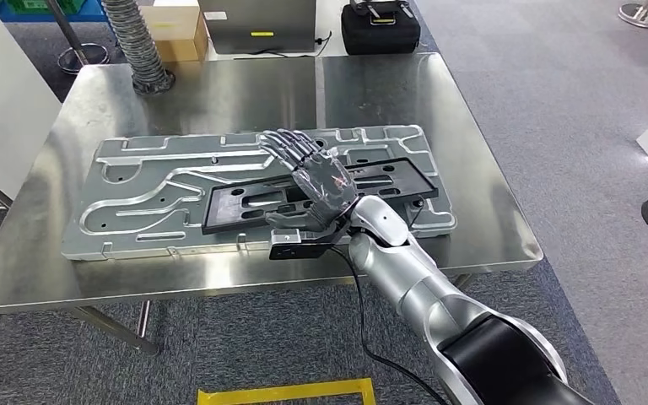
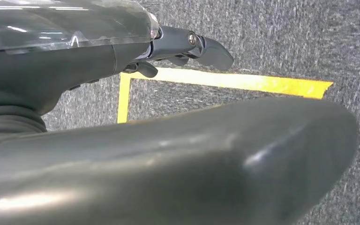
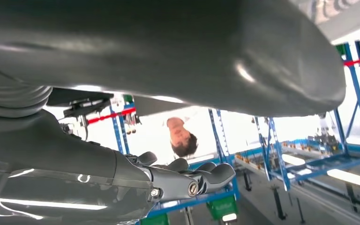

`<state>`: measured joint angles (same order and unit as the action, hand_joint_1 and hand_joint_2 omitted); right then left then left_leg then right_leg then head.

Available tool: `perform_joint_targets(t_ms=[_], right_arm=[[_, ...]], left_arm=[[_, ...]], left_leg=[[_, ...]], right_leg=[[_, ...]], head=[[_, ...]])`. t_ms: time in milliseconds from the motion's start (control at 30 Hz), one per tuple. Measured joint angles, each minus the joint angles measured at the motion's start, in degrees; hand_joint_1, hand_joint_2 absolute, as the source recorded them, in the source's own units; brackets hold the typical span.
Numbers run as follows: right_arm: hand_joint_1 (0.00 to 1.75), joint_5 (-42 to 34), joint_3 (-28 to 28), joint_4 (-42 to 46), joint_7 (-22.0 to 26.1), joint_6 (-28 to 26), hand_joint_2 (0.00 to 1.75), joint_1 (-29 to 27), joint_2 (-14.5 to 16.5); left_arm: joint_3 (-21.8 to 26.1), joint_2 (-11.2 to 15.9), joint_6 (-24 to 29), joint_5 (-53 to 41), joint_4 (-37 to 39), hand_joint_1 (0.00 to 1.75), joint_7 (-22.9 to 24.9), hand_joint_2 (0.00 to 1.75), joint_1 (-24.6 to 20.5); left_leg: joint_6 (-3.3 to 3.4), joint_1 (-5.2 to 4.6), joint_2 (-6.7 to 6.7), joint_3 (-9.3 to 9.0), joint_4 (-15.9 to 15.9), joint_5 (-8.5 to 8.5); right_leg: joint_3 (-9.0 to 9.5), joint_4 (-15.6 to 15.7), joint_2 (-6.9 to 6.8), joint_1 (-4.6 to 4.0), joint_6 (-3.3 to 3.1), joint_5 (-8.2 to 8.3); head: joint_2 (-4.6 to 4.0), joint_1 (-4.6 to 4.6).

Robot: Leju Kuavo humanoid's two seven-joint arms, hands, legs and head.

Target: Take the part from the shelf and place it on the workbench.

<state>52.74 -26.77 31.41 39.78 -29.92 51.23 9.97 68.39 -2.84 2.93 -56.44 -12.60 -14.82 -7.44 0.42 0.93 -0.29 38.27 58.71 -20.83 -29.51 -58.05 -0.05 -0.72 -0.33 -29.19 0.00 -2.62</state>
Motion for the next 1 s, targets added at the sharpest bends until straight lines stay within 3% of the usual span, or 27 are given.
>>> perform_joint_targets(t_ms=[100,133,200,267,300,333,367,400,467,500,533,600,633,667,767,800,833,867,933,1000], right_arm=[[0.00,0.0,0.0,0.1,0.0,0.0,0.00,0.2,0.0],[0.00,0.0,0.0,0.1,0.0,0.0,0.00,0.3,0.1],[0.00,0.0,0.0,0.1,0.0,0.0,0.00,0.3,0.1],[0.00,0.0,0.0,0.1,0.0,0.0,0.00,0.1,0.2],[0.00,0.0,0.0,0.1,0.0,0.0,0.00,-0.1,0.2],[0.00,0.0,0.0,0.1,0.0,0.0,0.00,-0.2,0.1],[0.00,0.0,0.0,0.1,0.0,0.0,0.00,-0.3,0.1],[0.00,0.0,0.0,0.1,0.0,0.0,0.00,-0.3,0.1],[0.00,0.0,0.0,0.1,0.0,0.0,0.00,-0.3,0.1],[0.00,0.0,0.0,0.1,0.0,0.0,0.00,-0.2,0.1],[0.00,0.0,0.0,0.1,0.0,0.0,0.00,-0.2,0.1],[0.00,0.0,0.0,0.1,0.0,0.0,0.00,-0.2,0.1],[0.00,0.0,0.0,0.1,0.0,0.0,0.00,-0.2,0.1],[0.00,0.0,0.0,0.1,0.0,0.0,0.00,-0.2,0.0],[0.00,0.0,0.1,0.1,0.0,0.0,0.00,-0.3,0.0],[0.00,0.0,0.1,0.1,0.0,0.0,0.00,-0.4,0.0],[0.00,0.0,0.1,0.1,0.0,0.0,0.00,-0.5,0.0],[0.00,0.0,0.1,0.1,0.0,0.0,0.00,-0.5,-0.1],[0.00,0.0,0.1,0.1,0.0,0.0,0.00,-0.3,-0.1],[0.00,0.0,0.1,0.2,0.0,0.0,0.00,0.0,0.0]], left_arm=[[0.0,0.0,0.0,0.0,0.0,0.00,0.0,0.00,0.0],[0.0,0.0,0.0,0.0,0.0,0.00,0.0,0.00,0.0],[0.0,0.1,0.0,0.0,0.0,0.00,0.0,0.00,0.1],[0.0,0.1,0.0,0.0,0.0,0.00,0.0,0.00,0.1],[0.0,0.1,0.0,0.0,0.0,0.00,0.0,0.00,0.1],[0.0,0.2,0.0,0.0,0.0,0.00,0.0,0.00,0.1],[0.0,0.2,0.0,0.0,0.0,0.00,0.0,0.00,0.1],[0.0,0.3,0.0,0.0,0.0,0.00,0.0,0.00,0.0],[0.0,0.4,0.0,0.0,0.0,0.00,0.0,0.00,-0.1],[0.0,0.4,0.0,0.0,0.0,0.00,0.0,0.00,-0.2],[0.0,0.4,0.0,0.0,0.0,0.00,0.0,0.00,-0.2],[0.0,0.4,0.0,0.0,0.0,0.00,0.0,0.00,-0.2],[0.0,0.4,0.0,0.0,0.0,0.00,0.0,0.00,-0.2],[0.0,0.4,0.0,0.0,0.0,0.00,0.0,0.00,-0.2],[0.0,0.4,0.0,0.0,0.0,0.00,0.0,0.00,-0.3],[0.0,0.4,0.0,0.0,0.0,0.00,0.0,0.00,-0.3],[0.0,0.4,0.0,0.0,0.0,0.00,0.0,0.00,-0.3],[0.0,0.4,0.0,0.0,0.0,0.00,0.0,0.00,-0.2],[0.0,0.3,0.0,0.0,0.0,0.00,0.0,0.00,-0.2],[0.0,0.1,0.0,0.0,0.0,0.00,0.0,0.00,-0.2]], left_leg=[[-1.11,0.17,0.03,0.06,-0.8,0.97],[-1.36,0.10,0.03,0.34,-0.2,0.02],[-1.77,0.11,0.06,1.82,4.3,-4.76],[-2.24,0.21,0.07,3.64,11.8,-9.69],[-2.48,0.28,0.07,3.86,14.6,-10.47],[-2.69,0.33,0.08,3.22,15.6,-9.98],[-2.89,0.42,0.09,1.51,14.4,-8.61],[-3.05,0.55,0.11,-1.19,11.3,-7.27],[-2.94,0.57,0.04,-6.62,3.8,-7.19],[-2.60,0.50,-0.03,-8.10,1.4,-7.80],[-2.08,0.34,-0.12,-8.53,0.5,-8.33],[-0.85,0.27,-0.08,-7.92,0.3,-7.65],[-0.25,0.30,0.02,-7.47,0.3,-7.11],[0.25,0.38,0.15,-6.85,0.2,-6.44],[0.78,0.42,0.32,-4.20,0.2,-4.29],[0.76,0.40,0.34,-3.24,0.2,-3.58],[0.70,0.37,0.35,-2.33,0.2,-2.90],[0.61,0.33,0.35,-1.47,0.2,-2.24],[0.37,0.25,0.31,-0.11,0.3,-0.97],[-0.12,0.18,0.26,0.54,0.1,0.16]], right_leg=[[-0.33,1.4,-0.12,-0.16,-0.54,1.51],[-0.59,1.9,-0.23,0.02,-0.84,2.32],[-1.58,2.7,-0.42,0.36,-1.28,4.01],[-3.22,2.7,-0.44,0.34,-1.41,5.23],[-4.10,2.5,-0.47,0.35,-1.34,5.81],[-5.01,2.3,-0.50,0.41,-1.21,6.36],[-5.93,2.0,-0.52,0.52,-1.02,6.84],[-6.84,1.5,-0.52,0.65,-0.78,7.24],[-8.37,0.4,-0.51,0.63,-0.21,7.80],[-8.81,-0.1,-0.50,0.54,0.08,8.07],[-9.07,-0.3,-0.49,0.45,0.39,8.43],[-9.38,-0.5,-0.40,0.55,1.07,8.98],[-9.77,-1.0,-0.30,0.67,1.45,8.23],[-10.45,-2.5,-0.19,0.82,1.83,6.38],[-13.58,-13.2,-0.05,1.12,2.71,-1.85],[-14.03,-16.4,-0.05,1.16,2.82,-2.95],[-13.64,-17.9,-0.05,1.16,2.80,-2.75],[-12.18,-17.3,-0.04,1.13,2.64,-1.58],[-6.09,-10.3,0.06,0.83,1.72,0.44],[-0.13,-1.9,0.09,0.36,0.79,-0.25]], head=[[0.00,-0.01],[0.00,-0.02],[0.00,-0.02],[0.00,-0.02],[0.00,-0.02],[0.00,-0.02],[0.00,-0.02],[0.00,-0.02],[0.00,-0.03],[0.00,-0.02],[0.00,-0.02],[0.00,-0.01],[0.00,-0.01],[0.00,-0.01],[0.00,-0.01],[0.00,-0.01],[0.00,0.00],[0.00,0.00],[0.00,-0.01],[0.00,-0.02]])
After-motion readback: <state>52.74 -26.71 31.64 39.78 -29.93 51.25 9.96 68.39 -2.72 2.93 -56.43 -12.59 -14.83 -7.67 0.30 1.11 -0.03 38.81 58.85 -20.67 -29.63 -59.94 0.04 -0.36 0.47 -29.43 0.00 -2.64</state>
